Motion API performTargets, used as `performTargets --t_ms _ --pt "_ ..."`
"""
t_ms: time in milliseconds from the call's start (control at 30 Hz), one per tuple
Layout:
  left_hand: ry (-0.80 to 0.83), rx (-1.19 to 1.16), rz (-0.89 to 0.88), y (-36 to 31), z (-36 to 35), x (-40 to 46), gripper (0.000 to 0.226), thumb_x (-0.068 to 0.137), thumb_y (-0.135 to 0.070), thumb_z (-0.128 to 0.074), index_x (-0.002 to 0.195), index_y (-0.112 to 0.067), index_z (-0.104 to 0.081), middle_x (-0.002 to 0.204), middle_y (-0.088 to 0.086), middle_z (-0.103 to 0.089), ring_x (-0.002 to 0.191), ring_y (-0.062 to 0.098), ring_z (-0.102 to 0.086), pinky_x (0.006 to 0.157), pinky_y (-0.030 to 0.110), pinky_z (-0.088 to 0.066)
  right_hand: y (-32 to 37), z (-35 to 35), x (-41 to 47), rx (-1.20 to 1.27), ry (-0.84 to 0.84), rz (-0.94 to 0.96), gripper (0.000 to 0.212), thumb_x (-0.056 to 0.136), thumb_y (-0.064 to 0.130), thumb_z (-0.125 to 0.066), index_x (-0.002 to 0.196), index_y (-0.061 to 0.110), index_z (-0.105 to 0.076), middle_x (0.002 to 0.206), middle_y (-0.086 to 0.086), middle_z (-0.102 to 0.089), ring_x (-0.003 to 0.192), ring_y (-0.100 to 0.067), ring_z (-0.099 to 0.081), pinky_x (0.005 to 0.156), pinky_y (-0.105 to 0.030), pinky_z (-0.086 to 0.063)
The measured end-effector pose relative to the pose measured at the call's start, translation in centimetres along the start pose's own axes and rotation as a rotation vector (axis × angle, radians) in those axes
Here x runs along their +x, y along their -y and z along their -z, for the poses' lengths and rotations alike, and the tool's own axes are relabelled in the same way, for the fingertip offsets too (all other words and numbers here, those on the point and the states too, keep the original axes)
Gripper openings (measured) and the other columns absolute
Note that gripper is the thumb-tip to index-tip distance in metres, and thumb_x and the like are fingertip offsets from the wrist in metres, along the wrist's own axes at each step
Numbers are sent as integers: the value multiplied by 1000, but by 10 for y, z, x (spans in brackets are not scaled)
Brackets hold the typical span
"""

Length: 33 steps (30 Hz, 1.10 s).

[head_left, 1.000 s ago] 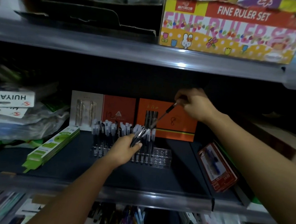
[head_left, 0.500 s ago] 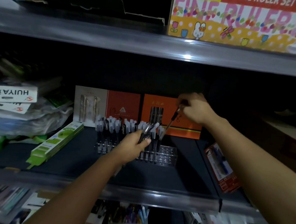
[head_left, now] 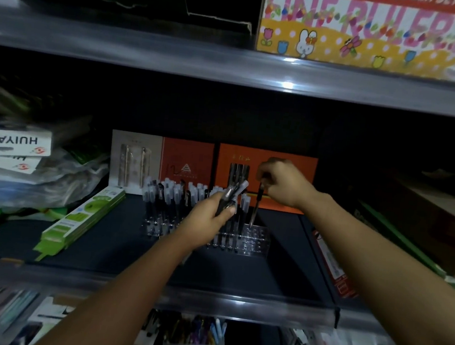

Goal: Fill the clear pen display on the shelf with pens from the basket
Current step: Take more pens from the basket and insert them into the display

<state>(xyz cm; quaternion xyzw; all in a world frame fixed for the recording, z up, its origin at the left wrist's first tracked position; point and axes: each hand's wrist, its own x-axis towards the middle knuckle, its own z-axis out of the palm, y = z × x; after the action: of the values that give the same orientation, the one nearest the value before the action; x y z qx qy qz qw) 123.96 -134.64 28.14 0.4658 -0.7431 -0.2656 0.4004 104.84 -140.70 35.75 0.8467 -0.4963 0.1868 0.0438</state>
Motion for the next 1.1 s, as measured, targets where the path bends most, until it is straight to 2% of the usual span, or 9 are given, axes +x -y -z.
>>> performTargets --t_ms 100,300,467,600,700,867,967,1033,1100 --pt "-1 3 -5 4 1 0 9 98 -27 -46 104 -21 -49 75 -7 -51 68 8 -51 64 27 -42 1 -6 3 7 -7 15 22 77 -5 -52 84 12 -62 84 -7 -62 74 -23 -60 66 -45 -55" --pt "-23 21 -15 9 1 2 3 98 -26 -47 99 -23 -48 75 -5 -51 68 8 -51 62 25 -41 4 -10 7 20 -9 45 19 79 -6 -52 83 10 -62 85 -6 -62 75 -22 -60 65 -41 -54" --pt "-28 18 2 12 1 1 21 98 -26 -47 116 -16 -51 75 -9 -51 68 7 -50 61 26 -40 0 -17 7 -9 47 7 19 79 -6 -51 88 4 -64 86 -10 -63 76 -26 -62 65 -44 -55" --pt "-31 21 5 14 0 1 26 98 -27 -47 121 -17 -49 76 -12 -51 69 4 -50 60 23 -38 -1 -25 3 8 86 -14 22 79 -8 -55 94 8 -60 86 -7 -62 76 -22 -61 62 -35 -54" --pt "-24 35 10 14 -1 1 29 98 -28 -47 124 -16 -49 76 -11 -52 68 4 -51 61 24 -39 2 -30 0 11 117 -12 23 80 -7 -57 95 10 -58 85 -5 -61 77 -21 -60 64 -35 -52" --pt "-18 68 13 15 0 2 39 97 -29 -47 133 -16 -45 95 -9 -58 89 7 -55 76 24 -41 2 -25 1 2 138 -9 19 84 -4 -58 95 11 -64 85 0 -62 80 -17 -60 68 -33 -53" --pt "-23 68 13 15 0 1 35 97 -29 -47 129 -15 -48 92 -8 -60 85 7 -56 73 23 -43 0 -20 -1 6 128 -12 18 85 -1 -62 97 11 -66 89 1 -63 82 -16 -61 70 -33 -54" --pt "-27 75 5 14 1 0 37 97 -29 -47 131 -16 -47 107 -3 -62 97 10 -58 83 26 -45 -2 -18 -3 8 130 -16 20 84 -4 -61 94 13 -65 89 0 -64 82 -17 -61 71 -35 -55" --pt "-28 74 3 13 2 -1 37 97 -29 -47 132 -16 -46 108 -4 -61 99 10 -57 85 27 -44 -3 -18 -3 3 141 -13 25 82 -9 -58 92 13 -65 88 -1 -65 83 -18 -63 71 -35 -54"
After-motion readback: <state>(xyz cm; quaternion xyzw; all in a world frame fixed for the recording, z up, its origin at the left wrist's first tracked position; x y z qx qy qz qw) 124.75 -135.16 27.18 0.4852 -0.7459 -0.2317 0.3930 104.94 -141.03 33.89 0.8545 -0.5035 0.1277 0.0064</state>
